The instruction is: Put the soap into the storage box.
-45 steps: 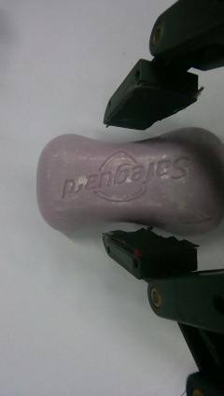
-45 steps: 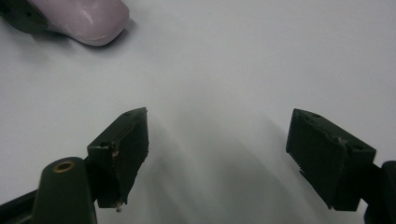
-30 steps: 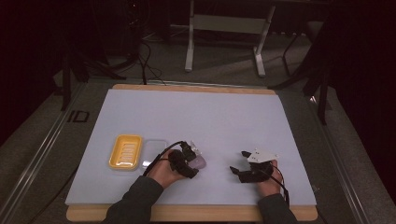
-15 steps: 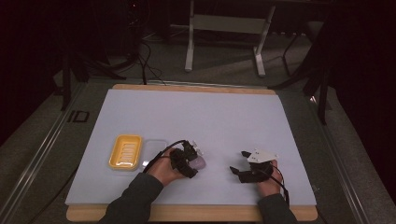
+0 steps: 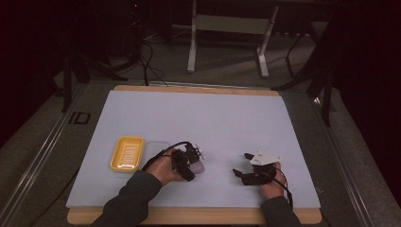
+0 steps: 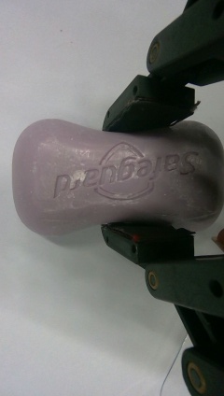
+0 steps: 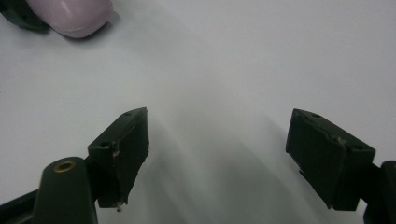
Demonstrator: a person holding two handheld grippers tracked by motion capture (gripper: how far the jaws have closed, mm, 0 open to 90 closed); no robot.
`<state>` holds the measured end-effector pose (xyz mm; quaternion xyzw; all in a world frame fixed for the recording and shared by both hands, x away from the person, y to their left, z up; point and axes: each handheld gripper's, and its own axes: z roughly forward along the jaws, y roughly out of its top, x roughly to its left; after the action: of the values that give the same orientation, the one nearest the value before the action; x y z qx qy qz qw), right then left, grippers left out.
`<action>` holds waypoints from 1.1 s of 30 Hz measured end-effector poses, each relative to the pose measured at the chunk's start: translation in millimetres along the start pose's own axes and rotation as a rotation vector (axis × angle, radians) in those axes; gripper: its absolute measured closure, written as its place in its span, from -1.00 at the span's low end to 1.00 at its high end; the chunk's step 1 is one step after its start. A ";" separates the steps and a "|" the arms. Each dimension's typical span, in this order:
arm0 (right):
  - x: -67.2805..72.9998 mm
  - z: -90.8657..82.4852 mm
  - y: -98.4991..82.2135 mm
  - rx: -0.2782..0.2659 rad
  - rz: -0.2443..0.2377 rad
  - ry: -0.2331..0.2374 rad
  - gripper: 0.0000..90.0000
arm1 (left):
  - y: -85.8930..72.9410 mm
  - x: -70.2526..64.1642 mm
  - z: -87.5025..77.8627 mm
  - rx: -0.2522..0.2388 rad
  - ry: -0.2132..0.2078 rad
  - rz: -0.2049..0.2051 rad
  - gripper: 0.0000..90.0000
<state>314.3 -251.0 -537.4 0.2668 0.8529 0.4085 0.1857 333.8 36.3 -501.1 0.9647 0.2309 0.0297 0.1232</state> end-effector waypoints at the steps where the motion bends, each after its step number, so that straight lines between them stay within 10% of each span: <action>1: 0.0 0.0 0.0 0.000 0.000 0.001 -0.54 | 0.4 0.9 0.3 0.003 -0.005 -0.001 0.02; 33: 0.8 0.2 0.2 0.004 -0.006 0.000 -0.53 | 7.7 4.3 -6.8 0.095 0.016 0.034 0.07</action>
<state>313.8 -250.3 -537.5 0.2644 0.8546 0.4063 0.1864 340.2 33.1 -492.5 0.9730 0.2164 0.0284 0.0750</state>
